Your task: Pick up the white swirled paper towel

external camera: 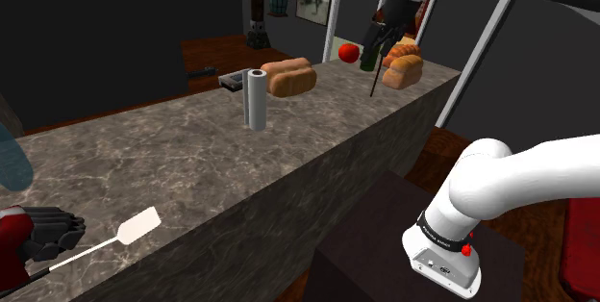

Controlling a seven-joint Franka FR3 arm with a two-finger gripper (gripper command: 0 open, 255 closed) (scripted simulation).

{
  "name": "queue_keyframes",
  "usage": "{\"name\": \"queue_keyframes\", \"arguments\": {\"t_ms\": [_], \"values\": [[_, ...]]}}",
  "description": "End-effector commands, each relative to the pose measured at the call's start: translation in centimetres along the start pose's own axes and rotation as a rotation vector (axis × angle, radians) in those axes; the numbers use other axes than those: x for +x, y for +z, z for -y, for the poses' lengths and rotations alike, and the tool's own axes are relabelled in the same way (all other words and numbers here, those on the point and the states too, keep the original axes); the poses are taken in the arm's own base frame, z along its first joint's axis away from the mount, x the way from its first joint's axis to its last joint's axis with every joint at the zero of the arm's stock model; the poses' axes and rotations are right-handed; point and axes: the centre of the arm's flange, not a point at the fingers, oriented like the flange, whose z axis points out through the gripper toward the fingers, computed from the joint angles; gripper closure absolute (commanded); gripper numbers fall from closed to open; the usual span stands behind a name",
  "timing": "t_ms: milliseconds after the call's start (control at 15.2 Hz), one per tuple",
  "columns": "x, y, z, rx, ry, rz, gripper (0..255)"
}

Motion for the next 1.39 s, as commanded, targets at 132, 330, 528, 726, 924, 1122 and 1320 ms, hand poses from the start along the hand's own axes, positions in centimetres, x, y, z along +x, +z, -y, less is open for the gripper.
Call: {"name": "queue_keyframes", "arguments": {"t_ms": [132, 330, 528, 726, 924, 1122, 1320], "values": [[2.3, 1.0, 1.4, 0.001, -0.004, 0.021, 0], [5.7, 2.6, 3.6, 0.004, -0.011, 0.052, 0], [9.0, 4.3, 5.8, 0.006, -0.018, 0.084, 0], [12.3, 6.1, 8.0, 0.008, -0.024, 0.115, 0], [15.4, 8.0, 10.2, 0.01, -0.031, 0.146, 0], [18.6, 9.9, 12.4, 0.013, -0.038, 0.178, 0], [21.6, 12.0, 14.7, 0.015, -0.044, 0.209, 0]]}}
